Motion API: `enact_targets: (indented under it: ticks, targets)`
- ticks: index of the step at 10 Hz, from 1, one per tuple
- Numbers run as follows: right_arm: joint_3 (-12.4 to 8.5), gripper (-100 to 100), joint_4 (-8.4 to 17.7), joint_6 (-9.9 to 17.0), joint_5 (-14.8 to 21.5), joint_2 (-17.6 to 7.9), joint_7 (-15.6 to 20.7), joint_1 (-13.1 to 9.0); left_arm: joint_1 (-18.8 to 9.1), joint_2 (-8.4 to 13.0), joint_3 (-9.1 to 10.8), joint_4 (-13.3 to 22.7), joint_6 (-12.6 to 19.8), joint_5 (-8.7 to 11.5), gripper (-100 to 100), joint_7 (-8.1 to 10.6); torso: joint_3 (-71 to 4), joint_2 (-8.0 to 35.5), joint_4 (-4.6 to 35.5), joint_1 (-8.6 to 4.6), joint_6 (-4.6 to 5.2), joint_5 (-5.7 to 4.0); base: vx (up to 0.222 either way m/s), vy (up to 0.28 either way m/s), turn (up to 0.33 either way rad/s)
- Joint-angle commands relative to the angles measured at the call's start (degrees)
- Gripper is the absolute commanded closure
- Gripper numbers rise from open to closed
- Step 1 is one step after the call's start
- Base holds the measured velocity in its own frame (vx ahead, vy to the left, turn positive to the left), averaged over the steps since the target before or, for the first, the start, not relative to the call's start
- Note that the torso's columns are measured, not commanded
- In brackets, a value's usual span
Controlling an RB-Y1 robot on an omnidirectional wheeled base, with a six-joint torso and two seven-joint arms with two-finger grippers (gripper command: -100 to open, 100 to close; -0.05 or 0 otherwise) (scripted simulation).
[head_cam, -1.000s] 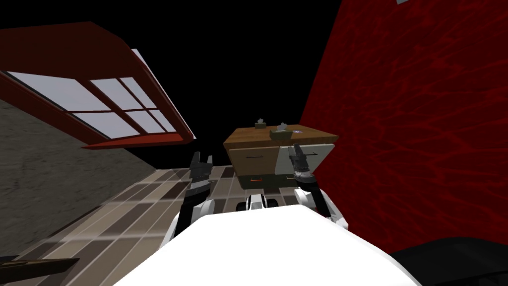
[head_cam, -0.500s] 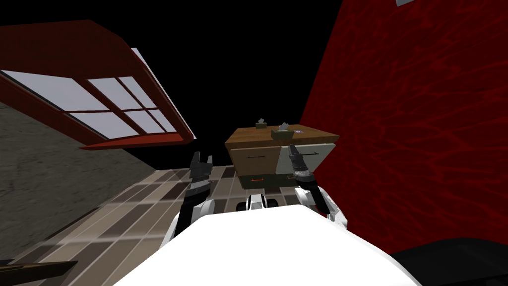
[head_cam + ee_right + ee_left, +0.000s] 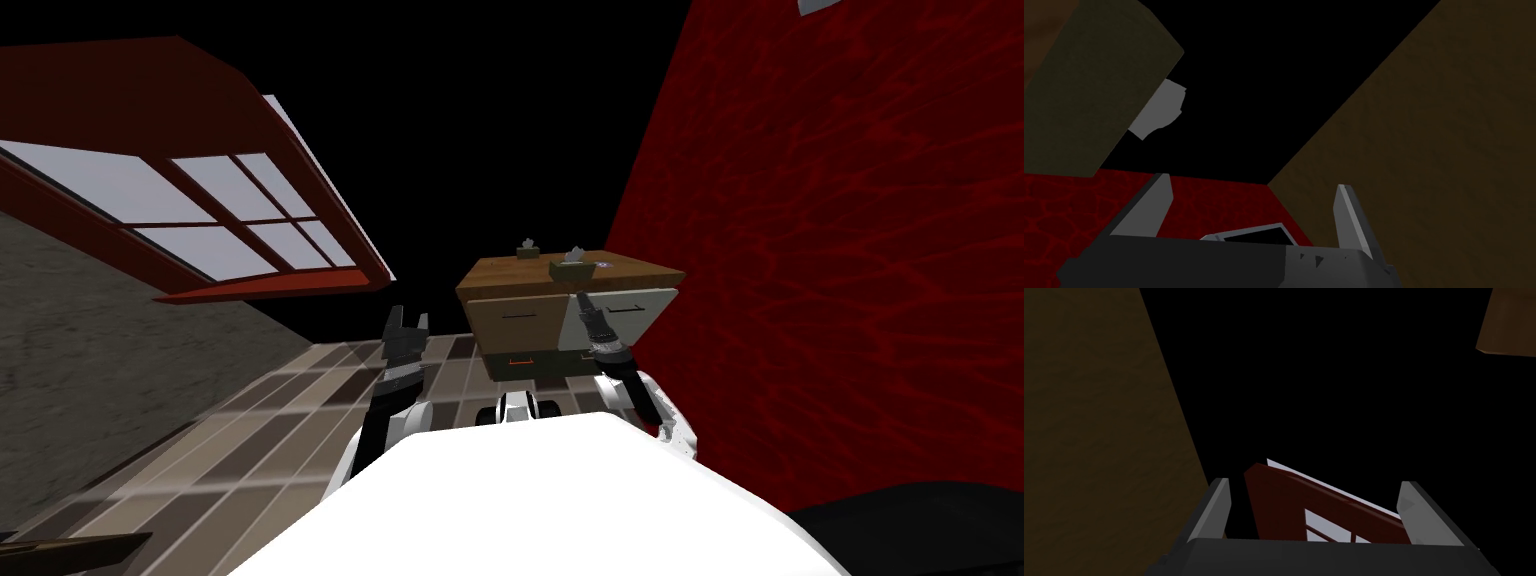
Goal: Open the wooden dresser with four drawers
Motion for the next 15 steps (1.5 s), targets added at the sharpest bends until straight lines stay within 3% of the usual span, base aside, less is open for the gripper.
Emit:
enact_targets:
  ticks: [1, 15]
  targets:
    - [-0.16, -100, 0.82, -0.09, 1.46, -0.60, 3.92, -0.91, 0.00, 0.00, 0.00, 0.00, 0.00, 0.00, 0, 0.00, 0.02, 0.03, 0.01, -0.04, 0.00, -0.01, -0.002, 0.045, -0.026]
    - [-1.45, -100, 5.17, -0.61, 8.52, -2.34, 25.54, -4.94, 0.00, 0.00, 0.00, 0.00, 0.00, 0.00, 0, 0.00, 0.00, 0.01, 0.00, -0.07, 0.00, -0.01, 0.000, 0.042, -0.017]
